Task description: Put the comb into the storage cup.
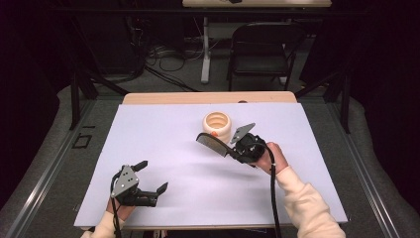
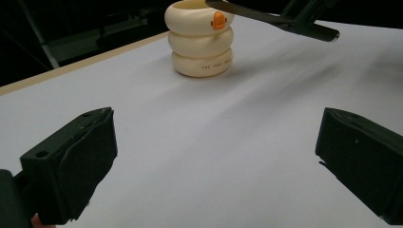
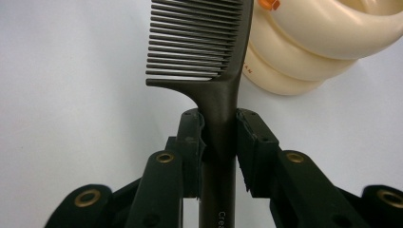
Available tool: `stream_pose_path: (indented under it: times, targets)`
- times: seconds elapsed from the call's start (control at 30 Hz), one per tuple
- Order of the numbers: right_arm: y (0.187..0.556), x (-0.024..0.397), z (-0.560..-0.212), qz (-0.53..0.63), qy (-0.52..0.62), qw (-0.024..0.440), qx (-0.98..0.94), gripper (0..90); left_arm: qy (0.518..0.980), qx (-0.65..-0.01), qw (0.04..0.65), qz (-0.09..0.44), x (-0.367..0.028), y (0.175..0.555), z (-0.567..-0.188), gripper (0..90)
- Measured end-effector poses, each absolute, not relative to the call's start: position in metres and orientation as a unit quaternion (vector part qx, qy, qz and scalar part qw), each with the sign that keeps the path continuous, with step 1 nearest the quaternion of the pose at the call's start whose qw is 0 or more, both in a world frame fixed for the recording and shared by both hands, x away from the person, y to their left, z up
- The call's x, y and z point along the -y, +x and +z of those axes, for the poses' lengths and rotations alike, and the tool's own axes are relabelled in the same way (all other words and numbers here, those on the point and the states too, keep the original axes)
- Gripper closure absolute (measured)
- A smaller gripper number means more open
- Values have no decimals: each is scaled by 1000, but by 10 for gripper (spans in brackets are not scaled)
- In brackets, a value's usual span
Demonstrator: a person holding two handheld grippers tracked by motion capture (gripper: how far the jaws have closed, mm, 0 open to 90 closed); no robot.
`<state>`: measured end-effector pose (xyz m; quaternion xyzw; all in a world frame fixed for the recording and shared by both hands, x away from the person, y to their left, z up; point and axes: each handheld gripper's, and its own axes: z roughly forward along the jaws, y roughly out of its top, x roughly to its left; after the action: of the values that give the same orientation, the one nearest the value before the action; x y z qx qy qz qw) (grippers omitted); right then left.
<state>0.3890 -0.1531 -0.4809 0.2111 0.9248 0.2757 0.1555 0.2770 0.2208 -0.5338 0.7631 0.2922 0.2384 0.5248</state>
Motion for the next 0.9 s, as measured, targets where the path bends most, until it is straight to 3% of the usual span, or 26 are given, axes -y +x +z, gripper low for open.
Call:
stream_pose_path:
  times: [0.9]
  targets:
    - [389, 164, -470, 325, 234, 176, -899, 721, 764, -292, 524, 238, -221, 277, -534, 0]
